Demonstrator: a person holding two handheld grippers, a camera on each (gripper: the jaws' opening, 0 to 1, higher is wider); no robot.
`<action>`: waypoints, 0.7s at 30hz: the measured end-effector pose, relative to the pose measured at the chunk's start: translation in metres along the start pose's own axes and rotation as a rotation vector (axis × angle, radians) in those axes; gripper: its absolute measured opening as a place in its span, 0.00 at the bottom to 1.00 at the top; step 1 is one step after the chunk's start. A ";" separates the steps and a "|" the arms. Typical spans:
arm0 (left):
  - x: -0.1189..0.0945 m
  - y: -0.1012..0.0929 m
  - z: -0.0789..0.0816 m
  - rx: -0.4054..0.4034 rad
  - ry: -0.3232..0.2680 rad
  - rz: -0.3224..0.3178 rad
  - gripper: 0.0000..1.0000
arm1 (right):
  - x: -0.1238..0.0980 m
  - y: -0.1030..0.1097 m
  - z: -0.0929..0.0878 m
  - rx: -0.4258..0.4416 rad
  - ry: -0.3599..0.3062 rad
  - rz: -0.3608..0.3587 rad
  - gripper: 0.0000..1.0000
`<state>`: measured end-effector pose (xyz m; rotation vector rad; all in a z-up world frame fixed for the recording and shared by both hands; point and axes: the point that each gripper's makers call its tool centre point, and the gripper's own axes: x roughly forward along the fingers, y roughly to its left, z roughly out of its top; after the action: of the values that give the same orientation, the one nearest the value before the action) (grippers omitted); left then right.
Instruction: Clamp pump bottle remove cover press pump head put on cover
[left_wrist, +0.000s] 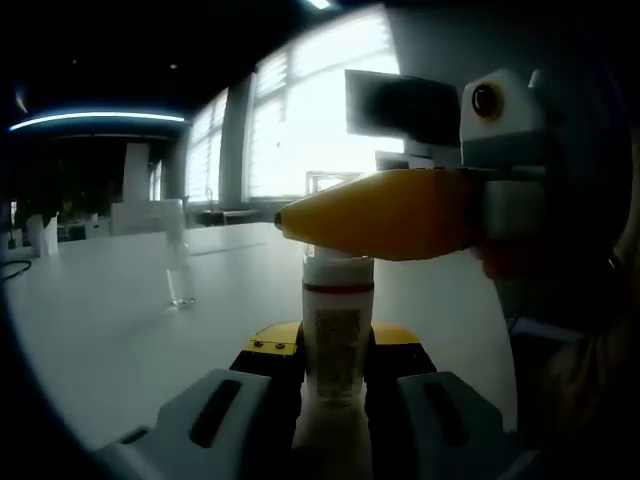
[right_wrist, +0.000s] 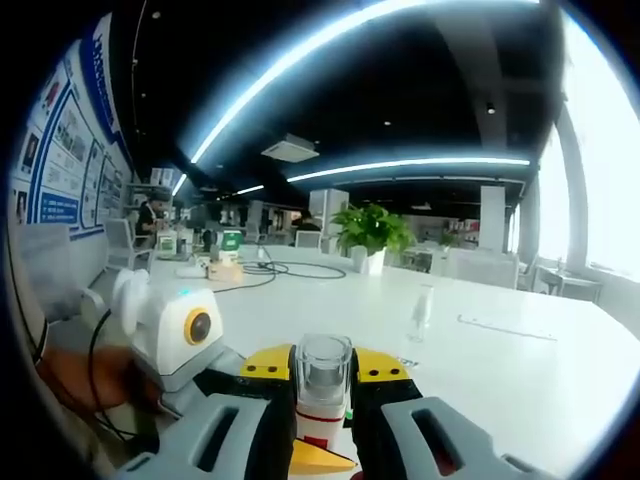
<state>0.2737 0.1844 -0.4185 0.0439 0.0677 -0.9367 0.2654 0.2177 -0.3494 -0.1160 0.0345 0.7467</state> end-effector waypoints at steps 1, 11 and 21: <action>0.000 0.000 0.000 0.000 0.000 -0.001 0.14 | -0.001 0.001 0.001 -0.004 0.000 -0.001 0.16; 0.000 0.000 0.000 0.001 0.000 -0.001 0.14 | -0.002 0.000 0.009 0.004 -0.030 -0.003 0.16; 0.000 0.000 0.000 -0.002 0.001 0.000 0.14 | -0.007 0.000 0.025 0.030 -0.081 0.004 0.16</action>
<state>0.2732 0.1843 -0.4188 0.0427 0.0692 -0.9364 0.2599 0.2164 -0.3245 -0.0571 -0.0309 0.7535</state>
